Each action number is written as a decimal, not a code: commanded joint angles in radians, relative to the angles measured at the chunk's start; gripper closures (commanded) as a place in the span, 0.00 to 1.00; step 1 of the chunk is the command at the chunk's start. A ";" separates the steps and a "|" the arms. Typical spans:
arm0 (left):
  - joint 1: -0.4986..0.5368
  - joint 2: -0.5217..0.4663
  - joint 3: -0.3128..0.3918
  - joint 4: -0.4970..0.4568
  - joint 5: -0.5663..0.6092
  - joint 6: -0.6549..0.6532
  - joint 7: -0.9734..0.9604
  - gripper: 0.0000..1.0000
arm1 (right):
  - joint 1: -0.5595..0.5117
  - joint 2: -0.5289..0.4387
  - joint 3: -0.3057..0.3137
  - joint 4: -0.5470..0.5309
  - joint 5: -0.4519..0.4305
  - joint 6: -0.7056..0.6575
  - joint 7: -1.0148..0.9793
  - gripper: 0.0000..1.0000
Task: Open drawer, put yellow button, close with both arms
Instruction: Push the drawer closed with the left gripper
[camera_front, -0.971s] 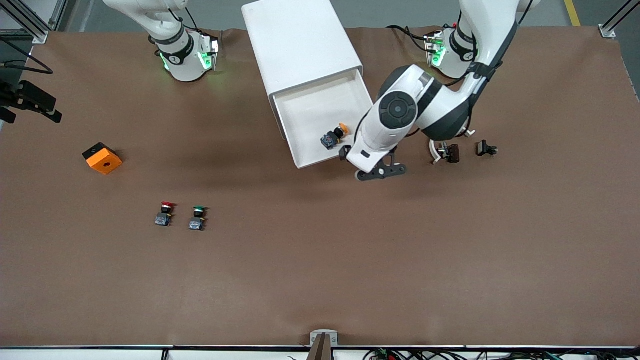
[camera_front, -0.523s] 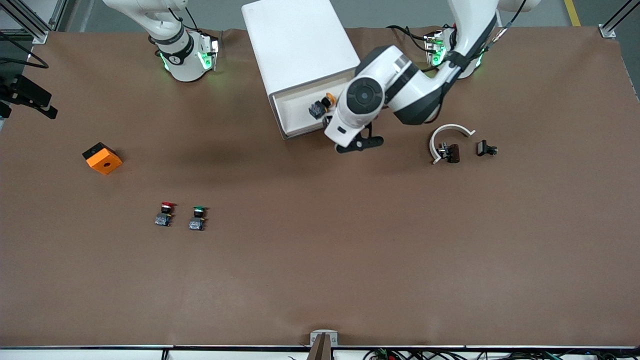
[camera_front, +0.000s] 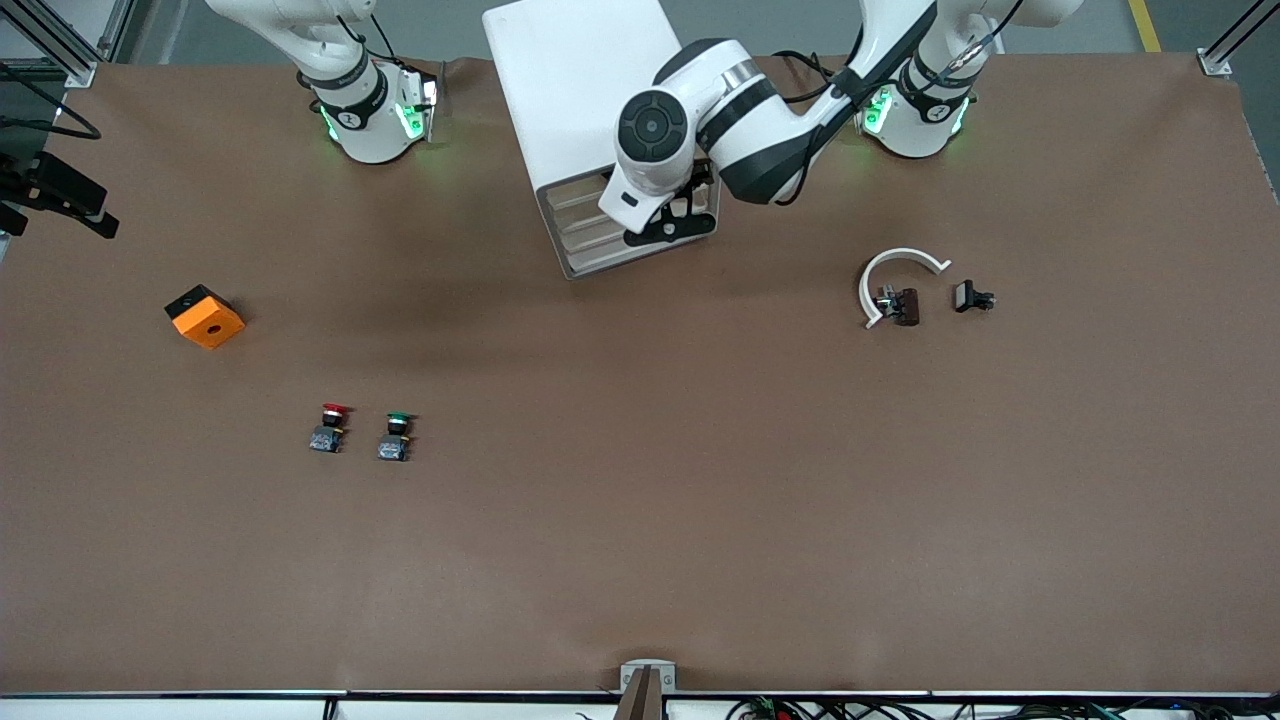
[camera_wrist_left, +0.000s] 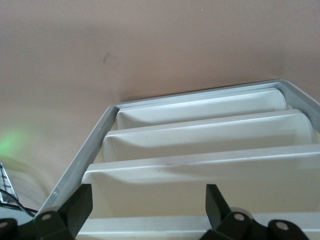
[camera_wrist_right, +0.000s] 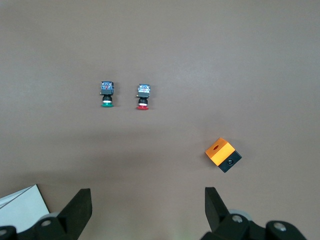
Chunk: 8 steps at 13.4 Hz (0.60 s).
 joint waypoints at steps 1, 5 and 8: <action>-0.012 0.017 -0.011 0.029 -0.027 0.007 -0.008 0.00 | -0.012 -0.027 0.006 -0.024 0.019 0.009 0.012 0.00; 0.013 0.046 -0.001 0.084 -0.027 0.010 -0.013 0.00 | -0.012 -0.027 0.006 -0.024 0.019 0.012 0.010 0.00; 0.096 0.074 0.058 0.144 -0.004 0.012 0.033 0.00 | -0.011 -0.027 0.007 -0.024 0.019 0.015 0.010 0.00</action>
